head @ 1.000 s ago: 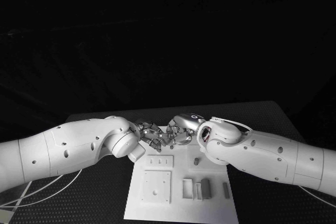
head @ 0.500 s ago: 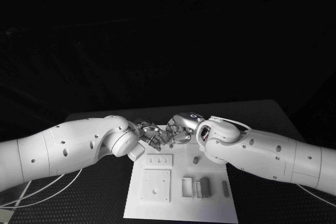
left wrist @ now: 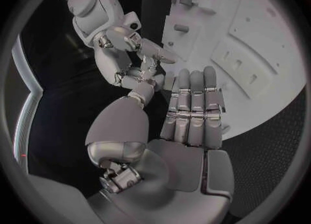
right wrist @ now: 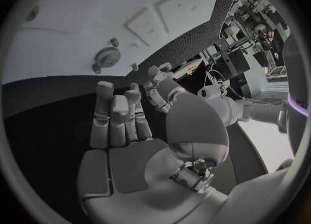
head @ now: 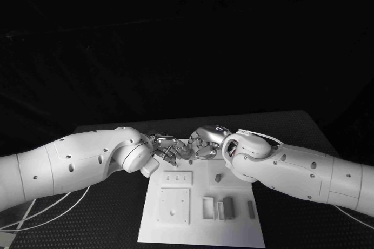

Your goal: Assemble the parts on the task board

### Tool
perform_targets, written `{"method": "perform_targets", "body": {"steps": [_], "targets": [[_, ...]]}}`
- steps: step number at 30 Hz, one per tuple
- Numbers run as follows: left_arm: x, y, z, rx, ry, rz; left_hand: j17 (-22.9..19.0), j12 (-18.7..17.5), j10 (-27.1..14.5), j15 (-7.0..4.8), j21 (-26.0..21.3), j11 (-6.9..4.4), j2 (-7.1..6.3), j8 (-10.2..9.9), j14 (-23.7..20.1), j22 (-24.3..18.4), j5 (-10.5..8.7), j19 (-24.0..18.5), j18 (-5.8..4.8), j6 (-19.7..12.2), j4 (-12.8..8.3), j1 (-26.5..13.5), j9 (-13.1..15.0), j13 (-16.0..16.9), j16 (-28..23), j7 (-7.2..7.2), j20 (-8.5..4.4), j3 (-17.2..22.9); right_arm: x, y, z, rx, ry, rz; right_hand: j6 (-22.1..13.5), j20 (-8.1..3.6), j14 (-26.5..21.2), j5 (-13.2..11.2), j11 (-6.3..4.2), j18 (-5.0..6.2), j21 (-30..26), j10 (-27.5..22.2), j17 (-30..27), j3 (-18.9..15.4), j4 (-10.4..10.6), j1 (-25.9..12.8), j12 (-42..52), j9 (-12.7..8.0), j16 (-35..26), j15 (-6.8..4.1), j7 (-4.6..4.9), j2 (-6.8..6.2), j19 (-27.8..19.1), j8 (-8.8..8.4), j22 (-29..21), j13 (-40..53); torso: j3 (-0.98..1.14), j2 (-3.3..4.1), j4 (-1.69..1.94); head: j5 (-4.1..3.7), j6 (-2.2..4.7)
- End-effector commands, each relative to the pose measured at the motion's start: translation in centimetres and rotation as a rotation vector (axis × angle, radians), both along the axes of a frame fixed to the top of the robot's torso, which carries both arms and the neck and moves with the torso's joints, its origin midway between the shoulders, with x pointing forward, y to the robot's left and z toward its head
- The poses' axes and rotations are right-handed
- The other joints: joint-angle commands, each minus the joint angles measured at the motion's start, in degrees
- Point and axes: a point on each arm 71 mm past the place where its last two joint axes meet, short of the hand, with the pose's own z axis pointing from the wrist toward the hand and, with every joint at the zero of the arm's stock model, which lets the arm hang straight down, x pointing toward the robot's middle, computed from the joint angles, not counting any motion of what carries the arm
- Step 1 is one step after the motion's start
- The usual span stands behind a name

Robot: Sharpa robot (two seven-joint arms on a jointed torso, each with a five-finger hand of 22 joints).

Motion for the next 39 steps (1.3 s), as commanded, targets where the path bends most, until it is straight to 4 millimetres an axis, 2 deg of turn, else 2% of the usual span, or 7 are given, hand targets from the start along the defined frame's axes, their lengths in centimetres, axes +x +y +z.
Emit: {"method": "perform_targets", "body": {"steps": [1, 16, 17, 19, 20, 27, 39], "targets": [[0.1, 0.1, 0.1, 0.0, -0.004, -0.007, 0.09, 0.1, 0.43, 0.07, -0.03, -0.21, 0.43, 0.29, 0.5, 0.08, -0.24, 0.42, -0.03, 0.55, -1.67, 0.44, 2.6, 0.1, 0.02, -0.46, -0.16, 1.93, 0.2, -0.6, 0.1, 0.018, -0.018, -0.011, -0.61, 0.15, -0.41, 0.32, 0.22, 0.54, -0.33, -0.42, -0.12, 0.23, 0.22, -0.1, -0.4, -0.08, -0.4, 0.22, 0.43, -0.51, -0.53, -0.3, -0.08, -0.13, 0.08, -0.02, -0.02, 0.13, 0.02], [0.5, 0.9, -0.4, 0.112, -0.005, -0.092, 0.14, 0.1, 0.43, 0.06, -0.03, -0.21, 0.38, 0.26, 0.5, 0.24, -0.59, 0.41, -0.02, 0.47, -1.68, 0.49, 2.76, 0.17, 0.01, -0.44, -0.17, 2.19, 1.4, -5.6, 0.6, 0.047, -0.026, -0.127, -0.59, 0.41, -0.52, 0.32, 0.32, 0.69, -0.42, -0.46, -0.25, 0.58, 0.2, 0.27, -0.44, -0.05, -0.49, 0.33, 0.52, -0.62, -0.61, -0.34, -0.09, -0.37, 0.18, -0.07, -0.11, 0.78, -0.31], [0.6, 1.1, -0.4, 0.137, -0.013, -0.1, 0.16, 0.06, 0.37, 0.08, -0.04, -0.17, 0.55, 0.19, 0.45, 0.33, -1.13, 0.38, -0.03, 0.31, -1.63, 0.42, 2.82, 0.19, -0.01, -0.36, -0.16, 2.28, 1.6, -6.0, 0.8, 0.06, -0.024, -0.138, -0.58, 0.42, -0.51, 0.32, 0.32, 0.71, -0.42, -0.45, -0.26, 0.6, 0.21, 0.3, -0.44, -0.05, -0.48, 0.33, 0.52, -0.59, -0.6, -0.33, -0.09, -0.39, 0.16, -0.08, -0.14, 0.8, -0.36], [0.7, 1.2, -0.6, 0.184, -0.023, -0.126, 0.22, -0.15, 0.0, 0.17, -0.18, 0.01, 1.33, -0.06, 0.13, 0.64, -5.3, 0.08, -0.04, -0.29, -1.66, 0.6, 3.11, 0.28, -0.18, -0.09, -0.08, 2.83, 2.0, -6.8, 1.2, 0.102, -0.002, -0.175, -0.56, 0.46, -0.5, 0.32, 0.32, 0.72, -0.41, -0.43, -0.28, 0.63, 0.25, 0.29, -0.43, -0.04, -0.48, 0.33, 0.52, -0.55, -0.58, -0.33, -0.08, -0.41, 0.17, -0.09, -0.18, 0.75, -0.45], [0.8, 1.4, -0.7, 0.209, -0.027, -0.132, 0.23, -0.17, -0.05, 0.18, -0.2, 0.02, 1.37, -0.08, 0.1, 0.69, -5.48, 0.05, -0.04, -0.35, -1.66, 0.66, 3.16, 0.29, -0.2, -0.07, -0.07, 2.96, 2.5, -7.5, 1.5, 0.144, 0.029, -0.211, -0.67, 0.54, -0.49, 0.31, 0.35, 0.74, -0.41, -0.41, -0.31, 0.62, 0.41, 0.1, -0.43, -0.07, -0.49, 0.35, 0.55, -0.59, -0.55, -0.4, -0.08, -0.47, 0.16, -0.06, -0.18, 0.72, -0.45], [0.6, 1.5, -1.7, 0.31, -0.012, -0.181, 0.32, -0.03, 0.17, 0.15, -0.07, -0.04, 1.38, -0.02, 0.3, 0.95, -5.78, 0.3, 0.0, -0.3, -1.45, 0.38, 3.41, 0.46, -0.09, -0.06, -0.1, 3.05, 4.1, -9.8, 3.4, 0.306, 0.085, -0.303, -0.74, 0.75, -0.45, 0.32, 0.41, 0.77, -0.44, -0.37, -0.41, 0.69, 0.9, -0.43, -0.35, -0.07, -0.45, 0.42, 0.62, 0.01, -0.52, -0.49, -0.08, -0.66, 0.12, -0.04, 0.0, 0.38, -0.91], [0.4, 0.8, -3.8, 0.38, 0.04, -0.201, 0.77, 5.78, 0.34, -1.39, 3.55, -1.41, 1.93, 1.8, 1.44, 6.43, -6.14, 2.89, 0.63, 0.12, -1.34, -1.68, 8.43, 4.2, 5.88, -0.9, -1.58, 2.91, 5.5, -11.2, 5.0, 0.323, 0.097, -0.345, -0.8, 0.89, -0.55, 0.31, 0.45, 0.77, -0.52, -0.53, -0.5, 0.36, 1.03, -1.3, -0.28, -0.05, -0.42, 0.46, 0.66, 0.31, -0.67, -0.57, -0.04, -0.83, 0.23, 0.01, -0.01, 0.53, -1.87]]}}
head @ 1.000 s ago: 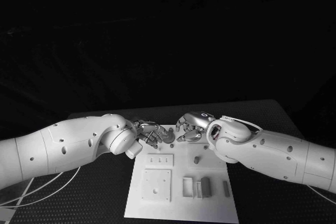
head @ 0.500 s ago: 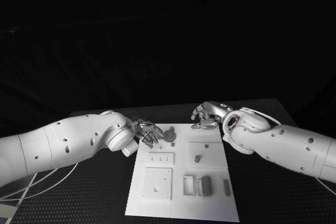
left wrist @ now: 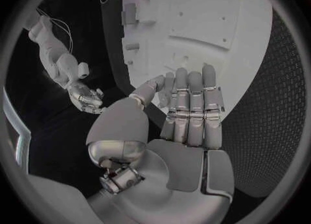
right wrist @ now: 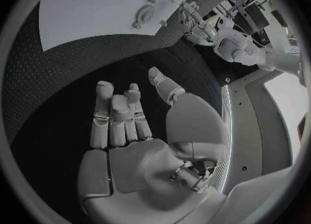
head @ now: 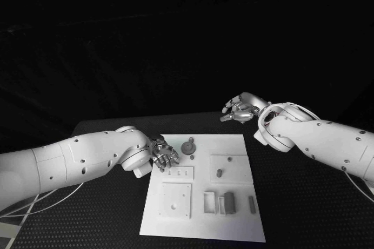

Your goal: Assemble the parts on the task board

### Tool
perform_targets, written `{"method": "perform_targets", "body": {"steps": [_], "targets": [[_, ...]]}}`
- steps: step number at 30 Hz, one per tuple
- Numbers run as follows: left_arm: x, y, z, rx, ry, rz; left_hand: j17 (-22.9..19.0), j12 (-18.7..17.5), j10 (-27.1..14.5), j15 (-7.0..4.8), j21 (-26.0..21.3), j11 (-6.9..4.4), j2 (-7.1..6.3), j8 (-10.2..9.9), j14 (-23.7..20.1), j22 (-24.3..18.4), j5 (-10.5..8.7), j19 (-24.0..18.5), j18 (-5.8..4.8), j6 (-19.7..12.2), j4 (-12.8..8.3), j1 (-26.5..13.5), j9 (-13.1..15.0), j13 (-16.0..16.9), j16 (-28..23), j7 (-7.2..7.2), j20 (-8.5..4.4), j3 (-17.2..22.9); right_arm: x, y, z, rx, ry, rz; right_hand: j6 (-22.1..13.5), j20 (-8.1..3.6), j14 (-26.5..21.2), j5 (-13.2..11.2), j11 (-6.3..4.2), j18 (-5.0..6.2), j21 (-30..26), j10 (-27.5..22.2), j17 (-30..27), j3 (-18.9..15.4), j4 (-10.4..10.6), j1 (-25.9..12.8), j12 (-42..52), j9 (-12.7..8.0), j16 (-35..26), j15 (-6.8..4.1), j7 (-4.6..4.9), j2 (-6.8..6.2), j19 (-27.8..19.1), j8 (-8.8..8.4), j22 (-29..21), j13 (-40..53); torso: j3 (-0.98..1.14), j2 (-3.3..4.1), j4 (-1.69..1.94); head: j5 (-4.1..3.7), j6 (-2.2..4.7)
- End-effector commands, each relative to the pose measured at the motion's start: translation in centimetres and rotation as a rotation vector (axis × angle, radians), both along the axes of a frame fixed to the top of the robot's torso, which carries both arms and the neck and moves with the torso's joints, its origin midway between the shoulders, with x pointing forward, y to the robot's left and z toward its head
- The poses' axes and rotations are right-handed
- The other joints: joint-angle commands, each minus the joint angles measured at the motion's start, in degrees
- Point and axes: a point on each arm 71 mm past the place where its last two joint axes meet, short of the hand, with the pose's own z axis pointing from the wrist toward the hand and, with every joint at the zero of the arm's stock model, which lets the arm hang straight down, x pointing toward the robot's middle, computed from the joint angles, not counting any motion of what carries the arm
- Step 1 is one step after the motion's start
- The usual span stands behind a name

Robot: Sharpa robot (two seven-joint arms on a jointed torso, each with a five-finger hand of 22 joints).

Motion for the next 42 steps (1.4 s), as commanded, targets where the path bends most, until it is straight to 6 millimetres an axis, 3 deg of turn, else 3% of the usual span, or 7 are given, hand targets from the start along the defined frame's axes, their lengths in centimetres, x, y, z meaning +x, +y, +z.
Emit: {"method": "perform_targets", "body": {"steps": [1, 3, 7, 12, 19, 30, 42], "targets": [[-0.3, -0.2, -0.5, 0.042, 0.025, -0.04, 0.22, 1.73, -0.07, -0.66, 1.21, -0.73, 0.35, 0.66, 0.35, 1.65, 0.08, 0.84, 0.76, 0.97, -0.39, -0.59, 8.33, 1.09, 1.88, -1.17, -0.41, 0.58, 0.1, 0.2, 0.0, 0.026, 0.028, 0.013, -0.01, 0.45, -0.2, 0.31, 0.25, 0.91, -0.31, -0.36, -0.1, -0.11, 0.07, -0.39, -0.04, 0.0, -0.21, 0.09, 0.45, -0.06, -0.11, -0.27, -0.04, -0.09, 0.03, 0.01, -0.01, -0.12, -0.47], [-0.3, -0.4, -0.7, 0.04, 0.027, -0.047, 0.36, 2.96, -0.12, -0.99, 1.92, -1.02, 0.29, 1.03, 0.47, 2.74, 0.21, 1.07, 0.81, 1.26, -0.22, -1.0, 9.24, 1.88, 3.22, -1.42, -0.68, 0.57, 0.3, 0.1, 0.1, 0.029, 0.024, 0.007, -0.06, 0.41, -0.24, 0.32, 0.25, 0.91, -0.32, -0.41, -0.11, -0.05, -0.32, -0.07, -0.01, 0.0, -0.19, 0.09, 0.46, -0.15, -0.16, -0.3, -0.02, -0.11, 0.08, 0.02, -0.07, -0.19, -0.65], [-0.3, -0.8, -0.9, 0.048, 0.024, -0.051, 0.19, 7.01, -0.92, -1.61, 3.77, -1.7, 0.29, 1.97, -0.04, 6.19, 1.36, 1.09, 0.87, 1.96, 0.17, -2.59, 12.51, 4.27, 7.5, -2.11, -1.35, 0.91, 0.7, -0.3, 0.6, 0.038, 0.014, -0.009, -0.06, 0.4, -0.27, 0.31, 0.25, 0.91, -0.33, -0.46, -0.12, -0.03, -0.64, 0.15, 0.04, 0.02, -0.17, 0.1, 0.46, -0.15, -0.18, -0.31, 0.0, -0.14, -0.08, 0.07, 0.09, -0.45, -0.8], [-0.3, -1.3, -1.2, 0.079, -0.004, -0.056, -1.3, 10.09, -2.25, -1.84, 5.01, -1.92, 0.34, 1.62, -1.23, 9.46, 1.9, 0.63, 0.97, 2.01, -0.05, -3.36, 15.32, 5.3, 11.39, -2.25, -1.63, 1.52, 0.4, 0.5, 1.4, 0.06, 0.001, 0.012, -0.06, 0.41, -0.28, 0.31, 0.26, 0.91, -0.33, -0.46, -0.13, -0.07, -0.66, 0.11, 0.06, 0.02, -0.16, 0.1, 0.47, -0.15, -0.18, -0.31, 0.01, -0.15, -0.06, 0.07, 0.02, -0.42, -1.17], [-0.4, -1.6, -1.4, 0.1, -0.029, -0.071, -2.62, 12.08, -2.88, -3.27, 7.98, -2.08, 0.38, 0.7, -0.95, 13.95, 1.94, 1.98, 1.23, 2.37, -0.16, -3.59, 17.38, 5.16, 18.03, -2.35, -2.82, 1.74, 0.2, 0.7, 2.0, 0.07, -0.002, 0.02, -0.11, 0.46, -0.3, 0.31, 0.29, 0.91, -0.34, -0.49, -0.14, -0.19, -0.62, -0.14, 0.09, 0.02, -0.15, 0.13, 0.5, -0.11, -0.19, -0.35, 0.02, -0.18, -0.09, 0.07, 0.08, -0.31, -1.4], [-0.6, -2.1, -1.4, 0.149, -0.065, -0.126, -6.02, 14.82, -2.58, -5.33, 10.56, -2.72, -1.14, -0.18, -1.27, 18.45, 0.62, 3.81, 1.12, 4.19, 0.76, -3.32, 19.93, 4.75, 26.58, -3.06, -4.51, 1.65, 0.1, 1.2, 2.2, 0.076, 0.004, 0.027, -0.1, 0.49, -0.32, 0.31, 0.3, 0.91, -0.35, -0.53, -0.17, -0.27, -0.57, -0.38, 0.12, 0.03, -0.13, 0.15, 0.51, 0.03, -0.19, -0.36, 0.02, -0.23, -0.08, 0.06, 0.04, -0.14, -1.75], [-1.1, -2.4, -2.3, 0.174, -0.066, -0.142, -8.7, 16.34, -2.28, -6.18, 11.71, -3.14, -0.98, -0.74, -1.82, 19.32, 0.65, 4.72, 0.84, 5.36, 0.85, -3.39, 21.15, 4.4, 31.15, -3.48, -5.42, 1.44, 0.0, 1.6, 2.3, 0.098, -0.008, 0.027, -0.31, 0.5, -0.36, 0.31, 0.34, 0.91, -0.38, -0.58, -0.2, -0.26, -0.64, -0.44, 0.17, 0.0, -0.12, 0.17, 0.55, 0.27, -0.21, -0.49, 0.03, -0.29, -0.12, 0.06, 0.19, 0.06, -2.07]]}}
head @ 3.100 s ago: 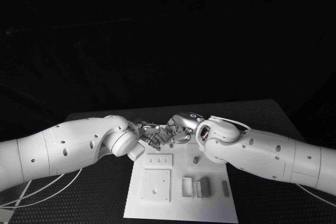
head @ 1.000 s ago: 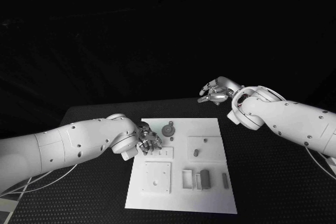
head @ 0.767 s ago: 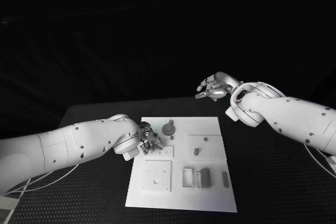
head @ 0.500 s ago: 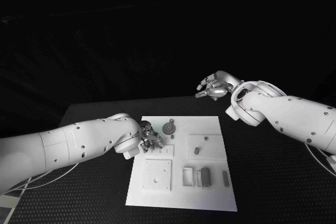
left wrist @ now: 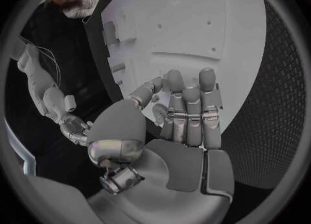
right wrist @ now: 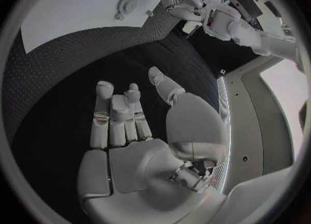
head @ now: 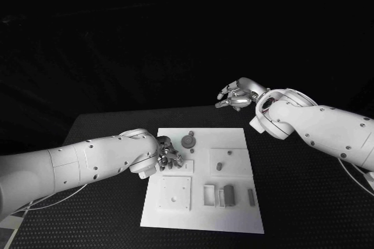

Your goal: Assemble the parts on the task board

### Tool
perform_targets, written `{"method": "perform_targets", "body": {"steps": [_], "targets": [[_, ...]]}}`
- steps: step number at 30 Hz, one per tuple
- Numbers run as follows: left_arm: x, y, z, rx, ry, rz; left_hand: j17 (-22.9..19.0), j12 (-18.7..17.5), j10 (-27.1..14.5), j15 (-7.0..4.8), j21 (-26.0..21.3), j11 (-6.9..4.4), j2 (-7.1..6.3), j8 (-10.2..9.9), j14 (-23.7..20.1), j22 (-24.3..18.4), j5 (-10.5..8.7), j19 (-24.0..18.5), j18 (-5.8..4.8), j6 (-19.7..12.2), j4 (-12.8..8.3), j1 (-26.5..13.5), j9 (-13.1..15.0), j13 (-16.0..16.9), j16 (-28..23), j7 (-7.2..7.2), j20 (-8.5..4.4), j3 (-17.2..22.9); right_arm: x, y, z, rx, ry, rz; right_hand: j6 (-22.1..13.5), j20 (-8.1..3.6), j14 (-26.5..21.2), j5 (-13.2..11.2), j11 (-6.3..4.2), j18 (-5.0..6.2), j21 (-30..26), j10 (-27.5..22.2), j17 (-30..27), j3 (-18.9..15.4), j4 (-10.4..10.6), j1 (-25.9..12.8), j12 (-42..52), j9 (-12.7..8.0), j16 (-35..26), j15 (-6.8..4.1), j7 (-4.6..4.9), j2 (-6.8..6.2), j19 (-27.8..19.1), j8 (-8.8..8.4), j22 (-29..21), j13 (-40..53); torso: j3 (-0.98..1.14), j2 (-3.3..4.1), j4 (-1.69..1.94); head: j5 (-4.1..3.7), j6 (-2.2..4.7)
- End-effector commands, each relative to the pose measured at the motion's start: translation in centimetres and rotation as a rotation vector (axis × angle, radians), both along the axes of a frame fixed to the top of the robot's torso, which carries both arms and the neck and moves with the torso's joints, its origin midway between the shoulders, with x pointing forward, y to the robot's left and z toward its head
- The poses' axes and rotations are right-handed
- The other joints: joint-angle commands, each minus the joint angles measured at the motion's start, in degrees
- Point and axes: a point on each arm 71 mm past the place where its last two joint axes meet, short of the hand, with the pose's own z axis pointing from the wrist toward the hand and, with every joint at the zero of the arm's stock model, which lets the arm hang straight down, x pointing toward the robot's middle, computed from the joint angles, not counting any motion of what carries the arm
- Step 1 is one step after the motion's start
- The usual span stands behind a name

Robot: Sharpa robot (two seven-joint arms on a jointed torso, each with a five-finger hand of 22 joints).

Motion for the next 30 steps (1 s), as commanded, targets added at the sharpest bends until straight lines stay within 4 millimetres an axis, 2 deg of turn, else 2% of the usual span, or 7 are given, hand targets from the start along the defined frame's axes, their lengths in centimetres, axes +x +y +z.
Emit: {"method": "perform_targets", "body": {"steps": [1, 11, 14, 16, 18, 22, 30], "targets": [[-0.08, -0.15, -0.01, 0.029, -0.019, -0.024, -0.43, 0.37, -0.96, -1.62, 0.37, -1.26, -0.01, -0.09, -1.3, 1.32, -0.2, 1.58, 0.71, 5.45, 0.29, 0.25, 13.76, -0.1, 0.65, -3.5, -1.62, -0.21, 0.01, 0.02, 0.18, 0.021, -0.014, -0.011, -0.2, 0.4, -0.38, 0.32, 0.14, 0.85, -0.38, -0.38, -0.06, -0.11, -0.15, -0.47, 0.17, -0.01, -0.12, 0.16, 0.38, 0.32, -0.11, -0.19, 0.02, -0.07, -0.05, -0.03, 0.12, 0.15, -0.08], [-0.01, 0.0, -0.09, 0.033, -0.023, -0.014, -1.73, 1.09, -0.87, -1.92, 0.9, -1.45, 0.11, -0.13, -1.55, 1.32, -0.18, 1.77, 0.58, 5.86, 0.44, 0.04, 14.31, -0.18, 2.25, -3.69, -1.94, -0.31, 0.12, -0.05, 0.21, 0.065, -0.009, -0.016, -0.86, 0.39, -0.4, 0.31, 0.32, 0.85, -0.47, -0.44, -0.26, -0.06, -0.2, -0.6, 0.2, -0.14, -0.27, 0.33, 0.58, 0.62, -0.13, -0.6, -0.01, -0.26, 0.04, -0.01, -0.11, 0.34, -0.11], [0.01, 0.0, -0.1, 0.036, -0.025, -0.013, -1.9, 1.16, -0.89, -1.94, 0.95, -1.46, 0.15, -0.15, -1.6, 1.32, -0.17, 1.78, 0.57, 5.87, 0.43, 0.04, 14.37, -0.2, 2.41, -3.69, -1.98, -0.3, 0.21, -0.18, 0.2, 0.102, 0.001, -0.017, -1.29, 1.44, -2.8, 0.33, 0.75, 0.57, -3.3, -2.54, -2.57, 0.74, -0.2, -1.13, -2.95, -0.13, -4.56, 0.75, 0.74, 0.81, -3.06, -0.83, -1.29, -2.61, 0.02, 0.0, -0.14, 0.39, -0.13], [0.02, 0.0, -0.12, 0.038, -0.023, -0.015, -2.02, 1.2, -0.9, -1.96, 0.99, -1.46, 0.19, -0.16, -1.63, 1.31, -0.15, 1.78, 0.56, 5.87, 0.42, 0.05, 14.41, -0.21, 2.52, -3.7, -2.0, -0.3, 0.25, -0.18, 0.2, 0.118, 0.004, -0.016, -1.81, 2.37, -4.0, 0.22, 1.07, 0.29, -5.37, -3.63, -4.28, 1.06, -0.27, -1.38, -5.26, -0.1, -7.61, 1.03, 1.2, 0.85, -4.78, -1.06, -2.39, -4.71, 0.0, -0.02, -0.15, 0.37, -0.12], [0.02, 0.0, -0.14, 0.039, -0.021, -0.015, -2.15, 1.26, -0.91, -1.98, 1.02, -1.47, 0.23, -0.17, -1.65, 1.31, -0.13, 1.79, 0.54, 5.88, 0.42, 0.04, 14.46, -0.22, 2.65, -3.7, -2.02, -0.29, 0.27, -0.18, 0.19, 0.119, 0.005, -0.013, -2.12, 3.2, -5.29, 0.29, 1.33, -0.07, -7.45, -4.66, -5.87, 1.34, -0.27, -1.74, -7.61, -0.02, -10.62, 1.67, 1.38, 0.75, -6.59, -1.14, -3.5, -6.86, 0.0, -0.04, -0.07, 0.34, -0.19], [0.06, 0.04, -0.18, 0.041, -0.021, -0.014, -2.43, 1.37, -0.94, -2.02, 1.11, -1.49, 0.29, -0.2, -1.7, 1.31, -0.13, 1.81, 0.52, 5.9, 0.39, 0.02, 14.54, -0.25, 2.9, -3.71, -2.07, -0.3, 0.32, -0.09, 0.14, 0.128, 0.012, -0.01, -2.28, 3.73, -4.45, 0.31, 1.41, 0.23, -8.26, -3.95, -6.67, 1.08, -0.29, -1.73, -8.67, 0.16, -11.97, 1.48, 1.58, 0.8, -6.28, -1.09, -4.2, -8.95, 0.02, -0.01, 0.01, 0.3, -0.23], [-0.15, -0.05, -0.53, 0.042, -0.007, -0.025, -3.52, 2.08, -0.77, -2.27, 1.57, -1.69, 0.32, -0.06, -1.73, 1.3, -0.23, 2.07, 0.45, 6.27, 0.69, -0.38, 15.04, -0.27, 4.23, -3.9, -2.34, -0.49, 0.37, -0.12, 0.12, 0.141, 0.016, -0.007, -2.74, 4.84, -5.62, 0.31, 1.87, 0.19, -10.5, -4.91, -8.21, 1.1, -0.32, -1.78, -11.18, 0.35, -15.49, 2.02, 1.98, 0.96, -7.96, -1.14, -5.38, -12.48, 0.04, -0.04, 0.01, 0.09, -0.38]]}}
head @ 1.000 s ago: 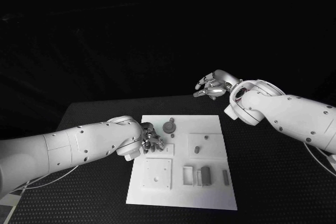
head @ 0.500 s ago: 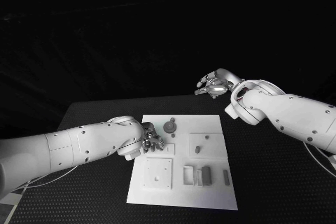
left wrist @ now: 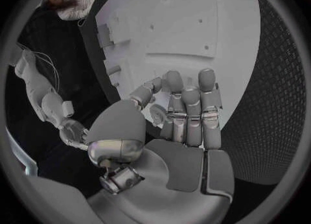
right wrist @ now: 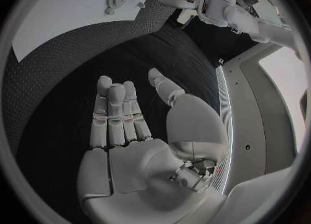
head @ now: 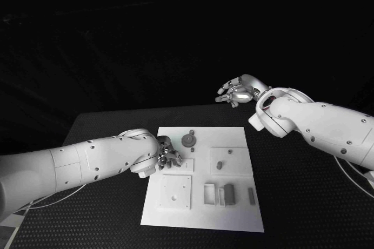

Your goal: Assemble the parts on the task board

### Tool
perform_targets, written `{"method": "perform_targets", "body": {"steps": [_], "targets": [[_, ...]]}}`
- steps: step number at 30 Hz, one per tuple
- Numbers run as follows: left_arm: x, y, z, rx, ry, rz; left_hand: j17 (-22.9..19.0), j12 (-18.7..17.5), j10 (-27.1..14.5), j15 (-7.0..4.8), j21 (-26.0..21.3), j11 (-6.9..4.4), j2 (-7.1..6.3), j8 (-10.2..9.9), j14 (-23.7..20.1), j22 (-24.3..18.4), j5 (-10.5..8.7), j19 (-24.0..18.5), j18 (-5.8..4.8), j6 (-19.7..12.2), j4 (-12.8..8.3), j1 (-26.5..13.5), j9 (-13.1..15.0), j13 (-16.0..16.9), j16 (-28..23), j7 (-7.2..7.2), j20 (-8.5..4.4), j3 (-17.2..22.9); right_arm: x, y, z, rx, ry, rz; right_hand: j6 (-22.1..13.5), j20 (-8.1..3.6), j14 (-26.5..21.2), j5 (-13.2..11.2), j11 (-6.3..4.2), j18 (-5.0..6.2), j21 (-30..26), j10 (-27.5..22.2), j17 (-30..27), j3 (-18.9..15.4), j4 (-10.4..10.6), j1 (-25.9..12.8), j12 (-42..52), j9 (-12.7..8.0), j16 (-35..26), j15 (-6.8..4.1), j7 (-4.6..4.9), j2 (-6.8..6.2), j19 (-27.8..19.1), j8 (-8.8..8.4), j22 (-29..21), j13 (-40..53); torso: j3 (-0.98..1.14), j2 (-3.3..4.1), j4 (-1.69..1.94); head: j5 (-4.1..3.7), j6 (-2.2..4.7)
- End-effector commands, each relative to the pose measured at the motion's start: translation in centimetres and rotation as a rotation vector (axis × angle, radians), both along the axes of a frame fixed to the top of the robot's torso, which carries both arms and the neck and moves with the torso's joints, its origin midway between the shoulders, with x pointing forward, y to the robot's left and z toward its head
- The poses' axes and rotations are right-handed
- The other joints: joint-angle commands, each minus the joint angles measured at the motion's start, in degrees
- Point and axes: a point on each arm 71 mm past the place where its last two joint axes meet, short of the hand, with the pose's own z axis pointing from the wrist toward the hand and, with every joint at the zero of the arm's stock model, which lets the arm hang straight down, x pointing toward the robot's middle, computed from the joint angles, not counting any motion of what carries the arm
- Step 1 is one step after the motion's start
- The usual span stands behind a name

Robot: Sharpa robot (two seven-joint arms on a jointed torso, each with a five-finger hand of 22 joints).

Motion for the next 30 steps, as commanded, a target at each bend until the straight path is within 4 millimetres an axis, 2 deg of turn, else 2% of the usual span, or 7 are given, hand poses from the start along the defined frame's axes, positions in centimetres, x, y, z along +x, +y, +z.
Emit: {"method": "perform_targets", "body": {"steps": [1, 5, 6, 7, 9, 12, 30], "targets": [[-0.14, -0.24, -0.16, 0.007, 0.008, -0.018, -0.16, 0.34, -0.91, -2.1, 0.25, -1.18, 0.58, 0.2, -1.61, 1.33, -0.01, 1.27, 0.52, 6.27, 0.25, -0.11, 12.86, -0.09, 0.39, -3.91, -1.76, 0.03, 0.02, 0.04, 0.1, 0.04, 0.001, 0.011, -0.36, 0.7, -0.56, 0.2, 0.29, -0.83, -1.04, -0.46, -0.76, 0.07, -0.01, -0.29, -1.09, 0.12, -1.73, 0.23, 0.31, 0.17, -0.81, -0.13, -0.52, -1.37, 0.02, -0.02, 0.01, -0.09, -0.06], [-0.21, -0.47, -0.22, 0.005, 0.011, -0.025, -0.32, 0.4, -0.93, -2.12, 0.29, -1.19, 0.57, 0.18, -1.65, 1.32, 0.0, 1.27, 0.51, 6.27, 0.25, -0.11, 12.91, -0.11, 0.52, -3.91, -1.79, 0.04, 0.11, -0.05, 0.12, 0.106, 0.015, 0.001, -1.41, 2.69, -5.96, 0.42, 2.17, -2.18, -6.99, -5.63, -4.94, 1.12, -0.11, -0.4, -8.3, 0.08, -11.06, 2.73, 1.5, 0.22, -7.46, -0.46, -3.39, -7.24, -0.06, -0.03, 0.03, -0.05, -0.1], [-0.23, -0.52, -0.25, 0.004, 0.012, -0.028, -0.37, 0.41, -0.94, -2.12, 0.29, -1.19, 0.58, 0.18, -1.67, 1.31, 0.0, 1.27, 0.5, 6.27, 0.26, -0.12, 12.92, -0.12, 0.55, -3.91, -1.8, 0.04, 0.16, -0.07, 0.09, 0.115, 0.02, -0.002, -1.94, 3.33, -8.12, 0.38, 3.3, -2.86, -8.98, -7.15, -6.21, 1.63, 0.01, -0.15, -10.86, -0.03, -14.01, 4.24, 1.89, 0.63, -10.15, -0.69, -4.25, -9.29, -0.04, -0.04, 0.04, -0.04, -0.1], [-0.25, -0.56, -0.27, 0.002, 0.014, -0.03, -0.43, 0.43, -0.96, -2.13, 0.3, -1.19, 0.59, 0.17, -1.69, 1.31, 0.01, 1.25, 0.49, 6.26, 0.28, -0.14, 12.93, -0.13, 0.6, -3.91, -1.8, 0.05, 0.21, -0.12, 0.07, 0.125, 0.024, -0.005, -2.16, 3.8, -10.2, 0.53, 3.97, -3.46, -10.4, -8.24, -7.23, 1.61, -0.27, -0.09, -12.58, -0.08, -16.3, 5.41, 1.99, -0.12, -12.33, -0.76, -4.79, -10.63, -0.04, -0.04, 0.05, -0.02, -0.1], [-0.28, -0.59, -0.29, -0.004, 0.017, -0.023, -0.57, 0.47, -0.98, -2.14, 0.31, -1.19, 0.66, 0.15, -1.73, 1.29, 0.0, 1.24, 0.48, 6.25, 0.33, -0.18, 12.96, -0.15, 0.69, -3.91, -1.81, 0.05, 0.29, -0.1, -0.01, 0.142, 0.038, -0.003, -2.56, 5.16, -14.23, 0.12, 5.92, -5.27, -14.11, -8.86, -10.45, 1.67, -0.33, 0.55, -17.43, -0.2, -22.63, 9.45, 2.23, 0.76, -18.5, -0.76, -5.91, -15.58, 0.03, -0.04, 0.06, 0.05, -0.04], [-0.26, -0.6, -0.31, -0.005, 0.014, -0.02, -0.69, 0.52, -0.99, -2.15, 0.33, -1.2, 0.71, 0.12, -1.76, 1.29, 0.01, 1.24, 0.47, 6.23, 0.33, -0.17, 12.97, -0.16, 0.78, -3.9, -1.83, 0.08, 0.29, 0.03, -0.09, 0.156, 0.053, 0.006, -2.78, 6.03, -16.58, 0.19, 6.39, -6.5, -16.35, -7.54, -13.34, 0.67, -0.18, 1.02, -21.09, -0.47, -27.84, 11.58, 2.27, 1.42, -22.76, -0.64, -6.05, -20.82, 0.05, -0.03, 0.02, 0.17, -0.01], [-0.14, -0.75, -0.31, 0.046, -0.006, -0.066, -1.62, 0.78, -1.16, -2.21, 0.44, -1.2, 0.6, -0.07, -1.96, 1.25, -0.51, 1.2, 0.39, 6.16, 0.46, -0.38, 13.08, -0.31, 1.43, -3.85, -1.94, 0.0, 0.17, 0.45, -0.16, 0.164, 0.069, 0.027, -3.26, 6.64, -17.62, 0.18, 6.74, -6.97, -17.89, -6.37, -15.4, -0.59, -0.15, 1.25, -23.43, -1.22, -31.53, 12.55, 2.46, 1.98, -25.15, -0.53, -5.47, -26.79, -0.04, 0.04, 0.02, 0.04, -0.09]]}}
